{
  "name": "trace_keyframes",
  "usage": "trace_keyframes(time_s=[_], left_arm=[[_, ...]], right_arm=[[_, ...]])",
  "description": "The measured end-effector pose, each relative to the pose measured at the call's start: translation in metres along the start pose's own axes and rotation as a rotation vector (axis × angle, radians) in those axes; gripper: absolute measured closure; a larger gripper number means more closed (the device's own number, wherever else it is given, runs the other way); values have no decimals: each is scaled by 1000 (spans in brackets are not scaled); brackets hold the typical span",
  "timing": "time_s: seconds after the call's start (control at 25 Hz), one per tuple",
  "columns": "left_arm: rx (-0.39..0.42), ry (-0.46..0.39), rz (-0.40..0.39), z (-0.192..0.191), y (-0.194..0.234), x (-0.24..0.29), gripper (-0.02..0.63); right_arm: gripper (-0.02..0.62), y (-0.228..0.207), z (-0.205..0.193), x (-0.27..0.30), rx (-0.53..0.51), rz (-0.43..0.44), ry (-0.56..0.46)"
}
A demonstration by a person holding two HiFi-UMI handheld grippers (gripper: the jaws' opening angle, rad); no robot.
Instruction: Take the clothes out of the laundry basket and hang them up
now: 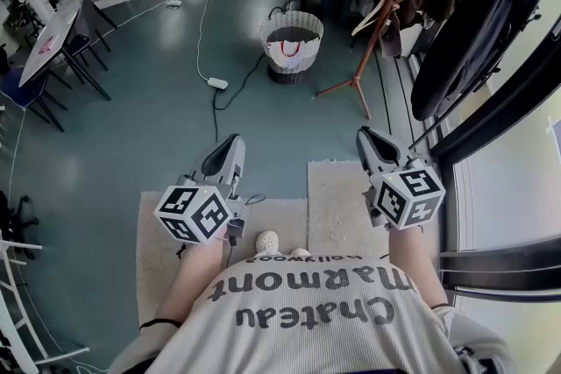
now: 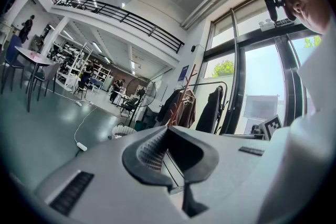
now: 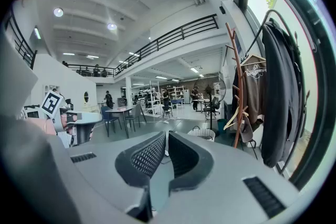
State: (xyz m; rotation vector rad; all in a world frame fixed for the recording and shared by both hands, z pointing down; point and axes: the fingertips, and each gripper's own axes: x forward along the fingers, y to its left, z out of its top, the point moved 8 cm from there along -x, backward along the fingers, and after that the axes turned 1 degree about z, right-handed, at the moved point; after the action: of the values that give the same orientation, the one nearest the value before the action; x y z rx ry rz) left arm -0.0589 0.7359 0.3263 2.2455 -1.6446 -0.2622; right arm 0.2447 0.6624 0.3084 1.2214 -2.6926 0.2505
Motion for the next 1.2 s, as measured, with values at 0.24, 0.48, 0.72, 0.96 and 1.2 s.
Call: trace_keyframes(time_s=[0.24, 0.48, 0.72, 0.96, 1.2], left_arm=[[-4, -6, -4, -10, -13, -1, 597], [5, 5, -4, -12, -19, 7, 597], [-35, -12, -19, -11, -14, 30, 597], [-65, 31, -4, -12, 8, 74, 597], [-72, 72, -17, -3, 42, 135, 597]], right_arm=[[555, -8, -5, -13, -18, 3, -13], [554, -23, -8, -15, 5, 11, -56], [557, -33, -6, 2, 73, 152, -53], [566, -59, -1, 32, 53, 103, -76], [565, -84, 9, 89, -82, 16, -20]])
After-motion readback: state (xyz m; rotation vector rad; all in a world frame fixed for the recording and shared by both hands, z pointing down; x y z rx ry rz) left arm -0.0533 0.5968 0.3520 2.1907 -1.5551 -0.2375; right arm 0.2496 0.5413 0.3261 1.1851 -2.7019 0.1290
